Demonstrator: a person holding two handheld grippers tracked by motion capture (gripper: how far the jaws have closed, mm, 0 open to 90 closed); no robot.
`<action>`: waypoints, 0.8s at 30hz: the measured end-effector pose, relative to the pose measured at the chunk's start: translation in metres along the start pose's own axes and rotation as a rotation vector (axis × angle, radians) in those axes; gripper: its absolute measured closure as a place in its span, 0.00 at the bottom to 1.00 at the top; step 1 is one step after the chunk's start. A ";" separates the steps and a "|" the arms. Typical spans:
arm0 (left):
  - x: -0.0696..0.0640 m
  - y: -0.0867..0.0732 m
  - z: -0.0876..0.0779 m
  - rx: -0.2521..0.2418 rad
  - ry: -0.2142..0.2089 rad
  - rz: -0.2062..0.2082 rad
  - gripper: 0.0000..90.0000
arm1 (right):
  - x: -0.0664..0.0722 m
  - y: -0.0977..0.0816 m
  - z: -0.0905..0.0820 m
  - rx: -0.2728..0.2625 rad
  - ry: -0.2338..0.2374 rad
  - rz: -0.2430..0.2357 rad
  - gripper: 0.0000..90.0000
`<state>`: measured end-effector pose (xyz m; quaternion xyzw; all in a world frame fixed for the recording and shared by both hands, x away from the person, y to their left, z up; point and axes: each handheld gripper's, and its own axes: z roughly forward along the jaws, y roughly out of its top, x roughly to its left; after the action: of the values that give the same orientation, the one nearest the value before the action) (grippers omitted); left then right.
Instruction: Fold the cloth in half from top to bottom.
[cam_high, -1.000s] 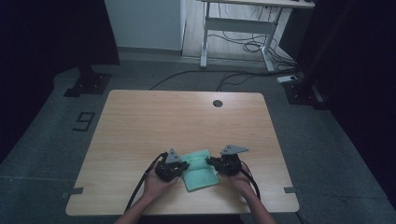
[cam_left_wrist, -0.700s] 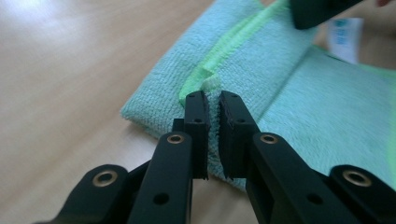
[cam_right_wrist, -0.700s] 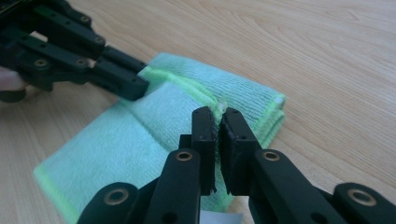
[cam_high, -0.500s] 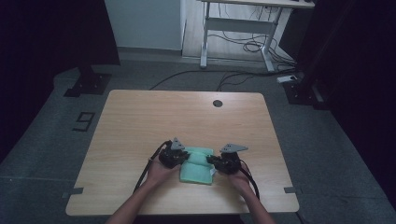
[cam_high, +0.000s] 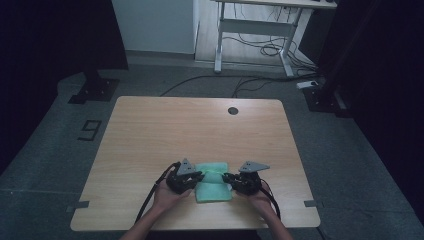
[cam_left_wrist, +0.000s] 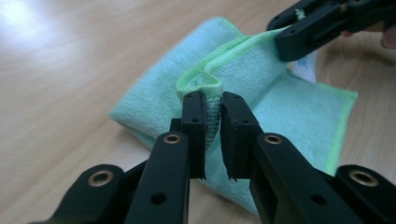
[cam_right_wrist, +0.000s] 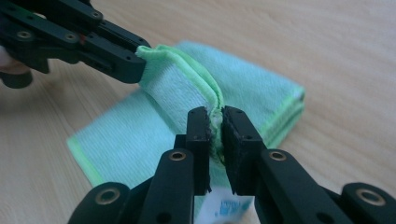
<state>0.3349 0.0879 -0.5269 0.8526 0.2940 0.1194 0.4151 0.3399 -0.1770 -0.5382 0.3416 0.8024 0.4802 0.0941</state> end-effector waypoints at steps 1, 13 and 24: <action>-0.002 -0.001 0.002 0.005 0.000 0.005 0.89 | -0.001 -0.002 0.001 0.007 0.001 0.003 0.90; -0.016 -0.012 -0.004 -0.013 -0.036 0.051 0.86 | 0.004 -0.010 -0.011 0.001 0.039 -0.026 0.83; -0.021 -0.016 0.003 0.024 -0.038 0.075 0.76 | 0.009 -0.003 -0.005 0.064 0.051 -0.092 0.68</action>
<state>0.3129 0.0814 -0.5403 0.8702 0.2554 0.1151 0.4054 0.3293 -0.1758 -0.5365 0.2949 0.8343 0.4581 0.0848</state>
